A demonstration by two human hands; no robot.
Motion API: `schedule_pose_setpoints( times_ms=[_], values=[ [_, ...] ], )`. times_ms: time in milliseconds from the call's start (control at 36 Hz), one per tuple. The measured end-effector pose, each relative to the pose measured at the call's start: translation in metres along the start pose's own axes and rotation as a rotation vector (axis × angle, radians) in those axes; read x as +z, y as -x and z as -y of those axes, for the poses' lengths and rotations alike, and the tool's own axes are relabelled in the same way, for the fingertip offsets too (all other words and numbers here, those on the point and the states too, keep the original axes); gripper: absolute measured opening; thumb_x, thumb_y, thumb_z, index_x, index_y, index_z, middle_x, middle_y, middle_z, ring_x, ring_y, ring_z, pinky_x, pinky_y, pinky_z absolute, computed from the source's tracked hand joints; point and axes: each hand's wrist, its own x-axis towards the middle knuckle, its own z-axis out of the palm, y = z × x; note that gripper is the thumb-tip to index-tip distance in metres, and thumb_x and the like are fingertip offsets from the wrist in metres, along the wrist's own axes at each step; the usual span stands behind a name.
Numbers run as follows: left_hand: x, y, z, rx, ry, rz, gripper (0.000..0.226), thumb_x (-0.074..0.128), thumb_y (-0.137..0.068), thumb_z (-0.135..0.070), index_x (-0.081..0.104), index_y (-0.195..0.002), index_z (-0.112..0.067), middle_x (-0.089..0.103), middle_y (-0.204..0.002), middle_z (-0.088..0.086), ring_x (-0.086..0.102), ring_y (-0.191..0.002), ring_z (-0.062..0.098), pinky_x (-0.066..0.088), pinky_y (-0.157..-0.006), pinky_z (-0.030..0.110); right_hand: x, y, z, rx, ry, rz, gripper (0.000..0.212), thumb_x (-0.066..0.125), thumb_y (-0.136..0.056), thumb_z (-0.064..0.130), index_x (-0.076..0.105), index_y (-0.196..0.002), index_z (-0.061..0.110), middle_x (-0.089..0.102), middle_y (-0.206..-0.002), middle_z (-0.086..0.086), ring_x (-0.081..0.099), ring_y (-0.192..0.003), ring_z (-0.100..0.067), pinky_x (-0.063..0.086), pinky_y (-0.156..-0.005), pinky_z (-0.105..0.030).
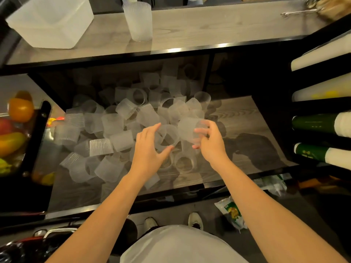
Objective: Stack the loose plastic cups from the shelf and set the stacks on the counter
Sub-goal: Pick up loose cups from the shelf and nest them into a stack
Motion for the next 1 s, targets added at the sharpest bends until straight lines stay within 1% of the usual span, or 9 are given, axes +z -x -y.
schedule_pose_setpoints(
  times_ms=[139,306,417,528,667,750,833,917,1000],
  values=[
    [-0.008,-0.014,-0.007,0.032,-0.074,0.021,0.074,0.078,-0.080,-0.041,0.042,-0.143,-0.028,0.046,-0.132,-0.007,0.042,-0.123,0.013,0.039,-0.102,0.029,0.003,-0.002,0.019,0.004,-0.110,0.045,0.051,0.043,-0.099,-0.007,0.055,-0.125,0.035,0.060,-0.124,-0.005,0.068,-0.100,-0.027,0.058,-0.058,-0.026],
    [-0.015,-0.027,-0.015,0.244,-0.283,0.079,0.084,0.083,-0.072,-0.040,0.043,-0.143,-0.023,0.056,-0.131,-0.006,0.045,-0.121,0.020,0.038,-0.099,0.038,0.005,0.000,0.038,-0.015,0.168,0.221,0.044,0.036,-0.099,0.005,0.058,-0.126,0.031,0.055,-0.118,0.002,0.060,-0.100,-0.020,0.058,-0.062,-0.028],
    [-0.017,-0.031,-0.017,0.295,-0.310,0.119,0.086,0.084,-0.070,-0.040,0.045,-0.144,-0.022,0.059,-0.128,-0.009,0.045,-0.118,0.020,0.037,-0.097,0.040,0.004,0.003,0.042,0.125,0.014,0.336,0.037,0.039,-0.101,0.031,0.053,-0.136,0.029,0.053,-0.125,-0.005,0.059,-0.109,-0.030,0.059,-0.081,-0.048],
    [-0.016,-0.033,-0.018,0.330,-0.325,0.168,0.085,0.081,-0.071,-0.047,0.044,-0.144,-0.026,0.058,-0.127,-0.010,0.045,-0.115,0.020,0.031,-0.093,0.034,0.001,0.006,0.046,0.146,0.156,0.425,0.071,0.046,-0.079,0.077,0.045,-0.137,0.036,0.053,-0.126,0.004,0.058,-0.112,-0.020,0.058,-0.085,-0.042],
    [-0.016,-0.035,-0.013,0.290,-0.289,0.124,0.076,0.076,-0.078,-0.047,0.042,-0.145,-0.032,0.057,-0.123,-0.011,0.049,-0.113,0.020,0.037,-0.095,0.037,0.001,0.005,0.049,0.106,0.136,0.312,0.048,0.058,-0.095,0.051,0.041,-0.135,0.031,0.057,-0.125,0.000,0.062,-0.106,-0.018,0.054,-0.073,-0.031],
    [-0.023,-0.038,-0.009,-0.072,0.087,0.018,0.068,0.069,-0.086,-0.047,0.037,-0.145,-0.037,0.053,-0.123,-0.012,0.050,-0.115,0.010,0.041,-0.098,0.033,-0.004,0.003,0.053,0.171,-0.059,0.214,0.037,0.057,-0.098,0.040,0.042,-0.131,0.031,0.057,-0.126,-0.003,0.064,-0.105,-0.022,0.055,-0.072,-0.033],
    [-0.023,-0.039,-0.017,-0.416,0.589,0.002,0.064,0.059,-0.093,-0.049,0.032,-0.150,-0.037,0.050,-0.132,-0.009,0.051,-0.122,0.012,0.044,-0.106,0.038,-0.008,0.005,0.053,0.206,-0.216,0.312,0.040,0.059,-0.099,0.032,0.041,-0.135,0.032,0.054,-0.131,-0.005,0.062,-0.115,-0.029,0.056,-0.083,-0.039],
    [-0.014,-0.037,-0.028,-0.499,0.845,0.125,0.069,0.060,-0.095,-0.041,0.026,-0.154,-0.033,0.061,-0.129,-0.003,0.060,-0.117,0.014,0.046,-0.107,0.043,-0.008,0.008,0.055,0.221,-0.313,0.384,0.037,0.058,-0.100,0.026,0.046,-0.135,0.027,0.058,-0.129,-0.004,0.062,-0.116,-0.025,0.050,-0.104,-0.047],
    [-0.005,-0.034,-0.028,-0.504,1.019,0.255,0.069,0.063,-0.093,-0.039,0.031,-0.153,-0.026,0.059,-0.137,-0.001,0.060,-0.122,0.016,0.045,-0.108,0.046,-0.008,0.009,0.056,0.204,-0.326,0.390,0.034,0.055,-0.102,0.029,0.048,-0.135,0.025,0.060,-0.129,-0.003,0.061,-0.117,-0.021,0.047,-0.105,-0.044]
  ],
)
